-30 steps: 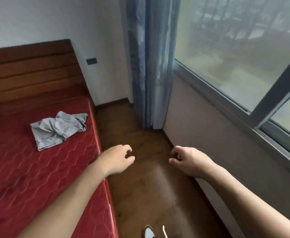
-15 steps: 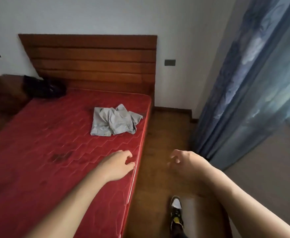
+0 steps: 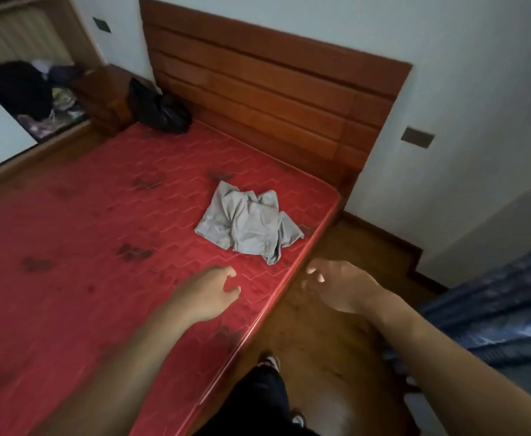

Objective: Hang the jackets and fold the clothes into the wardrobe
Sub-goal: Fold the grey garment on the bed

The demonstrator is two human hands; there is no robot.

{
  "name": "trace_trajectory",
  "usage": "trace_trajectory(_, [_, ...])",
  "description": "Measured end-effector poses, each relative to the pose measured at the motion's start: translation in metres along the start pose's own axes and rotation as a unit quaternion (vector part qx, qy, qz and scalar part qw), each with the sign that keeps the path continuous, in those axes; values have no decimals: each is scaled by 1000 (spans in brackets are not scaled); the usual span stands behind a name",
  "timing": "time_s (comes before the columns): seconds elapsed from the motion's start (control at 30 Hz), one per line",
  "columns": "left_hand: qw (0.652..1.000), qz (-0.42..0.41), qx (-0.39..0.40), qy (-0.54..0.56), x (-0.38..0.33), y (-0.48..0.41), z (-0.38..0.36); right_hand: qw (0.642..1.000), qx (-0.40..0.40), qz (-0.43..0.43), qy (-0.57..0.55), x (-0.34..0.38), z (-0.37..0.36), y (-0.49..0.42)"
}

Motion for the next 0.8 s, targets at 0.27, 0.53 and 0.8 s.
trace_trajectory(0.27, [998, 41, -35, 45, 18, -130, 26, 996, 72, 33, 50, 0, 43, -157])
trace_trajectory(0.53, [994, 96, -12, 41, 21, -229, 38, 985, 143, 69, 74, -6, 58, -284])
trace_trajectory(0.8, [968, 229, 42, 93, 43, -329, -35, 957, 226, 131, 126, -40, 8, -431])
Point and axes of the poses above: each hand's wrist, its own y-axis away from the middle knuckle, its own z-axis out of the back of the hand, x = y × z, the point moved 10 cm from there along -y, towards the middle knuckle, and after that the axes turned 11 degrees about -y, right-handed, at the moved point
